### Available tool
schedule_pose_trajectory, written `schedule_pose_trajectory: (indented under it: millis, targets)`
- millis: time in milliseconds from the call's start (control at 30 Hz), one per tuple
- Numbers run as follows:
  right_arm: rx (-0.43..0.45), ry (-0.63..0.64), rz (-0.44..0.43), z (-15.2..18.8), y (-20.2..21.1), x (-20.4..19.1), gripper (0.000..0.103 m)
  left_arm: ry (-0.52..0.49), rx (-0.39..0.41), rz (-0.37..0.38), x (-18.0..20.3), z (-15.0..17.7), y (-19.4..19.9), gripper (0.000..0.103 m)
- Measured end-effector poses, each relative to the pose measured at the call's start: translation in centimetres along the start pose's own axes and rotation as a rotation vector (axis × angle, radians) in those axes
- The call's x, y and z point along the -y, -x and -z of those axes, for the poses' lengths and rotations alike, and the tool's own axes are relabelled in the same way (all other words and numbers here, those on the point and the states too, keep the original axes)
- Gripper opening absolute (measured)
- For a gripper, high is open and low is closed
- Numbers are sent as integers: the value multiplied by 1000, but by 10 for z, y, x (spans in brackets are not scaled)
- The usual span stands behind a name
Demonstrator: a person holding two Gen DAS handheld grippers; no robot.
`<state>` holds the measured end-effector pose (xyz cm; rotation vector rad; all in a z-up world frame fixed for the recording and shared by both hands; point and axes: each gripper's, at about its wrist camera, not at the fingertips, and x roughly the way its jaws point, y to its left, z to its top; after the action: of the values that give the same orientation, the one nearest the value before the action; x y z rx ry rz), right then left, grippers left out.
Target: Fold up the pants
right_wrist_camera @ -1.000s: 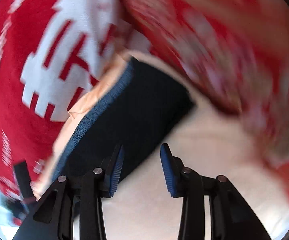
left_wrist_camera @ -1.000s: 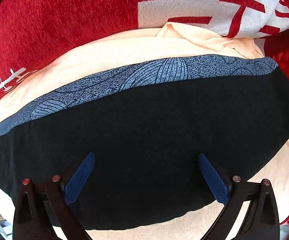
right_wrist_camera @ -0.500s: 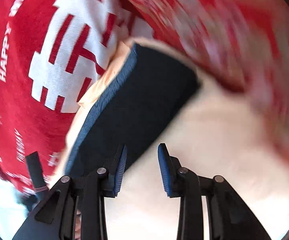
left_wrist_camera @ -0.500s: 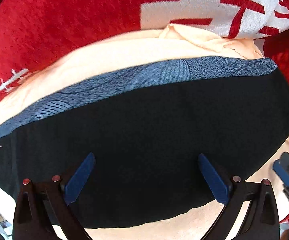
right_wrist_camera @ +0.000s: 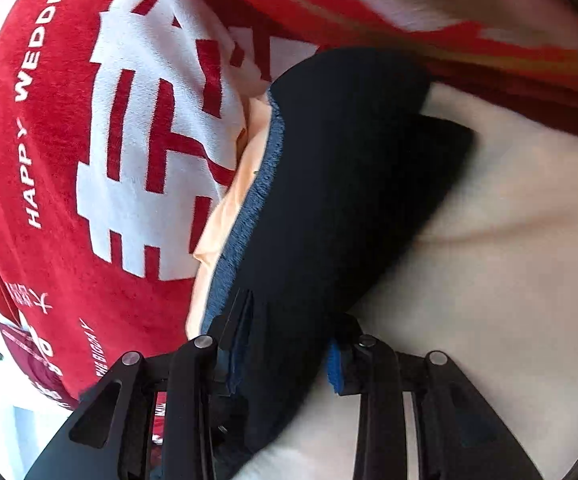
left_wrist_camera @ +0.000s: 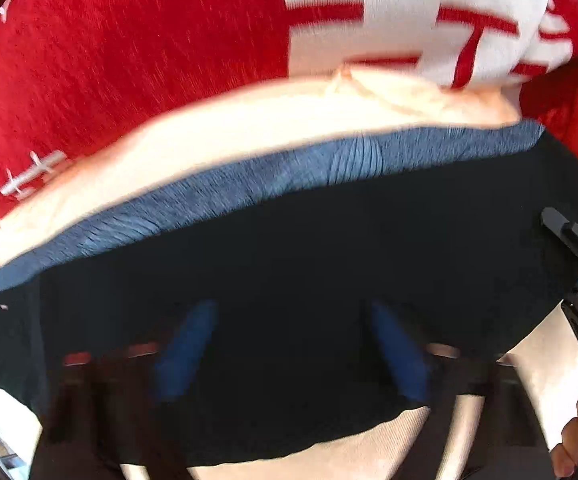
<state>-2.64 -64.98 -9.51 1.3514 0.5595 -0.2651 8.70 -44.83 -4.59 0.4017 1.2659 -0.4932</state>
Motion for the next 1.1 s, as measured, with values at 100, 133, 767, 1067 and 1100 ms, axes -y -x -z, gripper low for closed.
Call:
schedule_pose_trajectory:
  millis: [100,133,767,1067,1100]
  targets:
    - [-6,107,-1,0,13,-29,16,-48,44,20,3,-2,13,72]
    - [-9,150,-1,2,19,-41,16,-65,41,38,7,0,11,72]
    - [-129,971,278,131,-13,-232,16,133,65,55,-153,60,43,85]
    - [-291,1331,586,288,-137,-227,22,300,-56,-59,-308,119,39,85]
    - [-300,1411,680,309,-154,-217,22,307,-62,-61,-315,122,39,85]
